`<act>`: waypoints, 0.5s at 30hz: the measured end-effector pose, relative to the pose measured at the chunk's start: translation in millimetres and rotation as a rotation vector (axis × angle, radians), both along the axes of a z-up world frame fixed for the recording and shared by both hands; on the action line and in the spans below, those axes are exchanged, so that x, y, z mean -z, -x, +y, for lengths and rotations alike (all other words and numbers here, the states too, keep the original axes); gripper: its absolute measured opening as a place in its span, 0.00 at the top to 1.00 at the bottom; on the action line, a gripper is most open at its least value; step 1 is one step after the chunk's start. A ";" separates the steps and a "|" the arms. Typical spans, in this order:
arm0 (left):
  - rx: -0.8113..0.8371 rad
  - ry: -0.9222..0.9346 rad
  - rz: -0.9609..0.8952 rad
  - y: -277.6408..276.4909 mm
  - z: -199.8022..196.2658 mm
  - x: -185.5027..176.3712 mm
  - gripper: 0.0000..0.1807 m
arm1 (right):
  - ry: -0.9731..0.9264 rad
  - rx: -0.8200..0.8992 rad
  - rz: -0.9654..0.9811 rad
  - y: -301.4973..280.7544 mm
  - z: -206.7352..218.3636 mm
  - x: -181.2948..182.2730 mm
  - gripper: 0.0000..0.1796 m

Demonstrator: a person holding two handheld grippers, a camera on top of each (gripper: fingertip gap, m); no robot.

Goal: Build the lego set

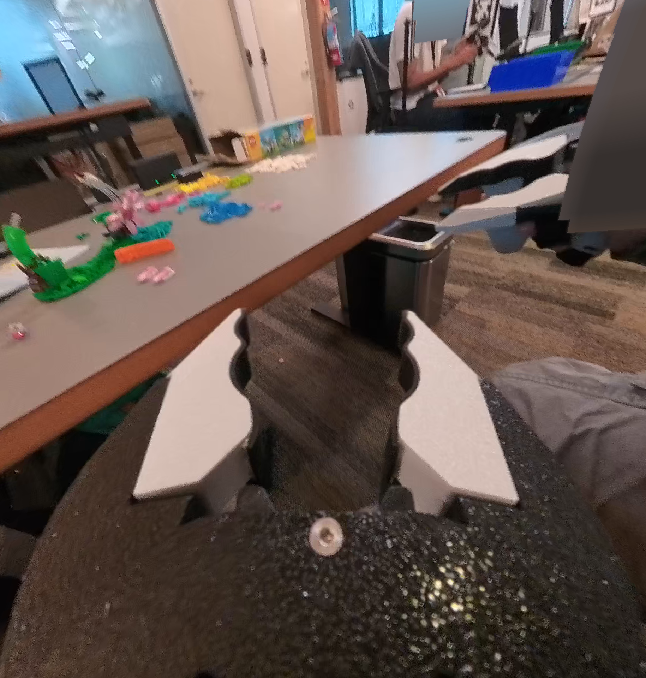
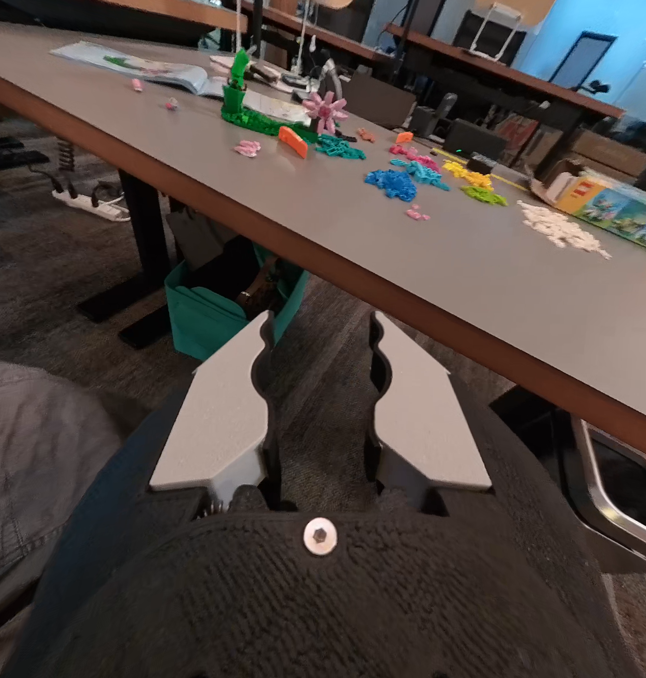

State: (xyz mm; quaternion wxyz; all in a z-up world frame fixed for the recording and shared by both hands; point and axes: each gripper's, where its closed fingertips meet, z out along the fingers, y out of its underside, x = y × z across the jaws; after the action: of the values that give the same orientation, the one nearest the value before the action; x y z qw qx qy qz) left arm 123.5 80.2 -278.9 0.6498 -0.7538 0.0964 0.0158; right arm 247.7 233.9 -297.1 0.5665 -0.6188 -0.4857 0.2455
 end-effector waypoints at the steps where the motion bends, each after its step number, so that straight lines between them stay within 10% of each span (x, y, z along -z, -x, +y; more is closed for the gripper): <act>1: -0.008 -0.034 0.014 -0.3 1.2 -5.9 0.53 | -0.004 0.020 0.024 -5.3 2.2 -4.9 0.70; 15: -0.304 -0.109 -0.008 73.9 22.3 1.7 0.25 | 0.019 0.429 0.177 -101.5 88.4 -13.7 0.45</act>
State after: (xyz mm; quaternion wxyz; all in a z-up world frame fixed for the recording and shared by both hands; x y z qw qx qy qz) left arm 49.7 102.5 -280.6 0.6801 -0.7235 -0.0224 0.1160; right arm 349.3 322.3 -283.3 0.6402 -0.6893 -0.2889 0.1774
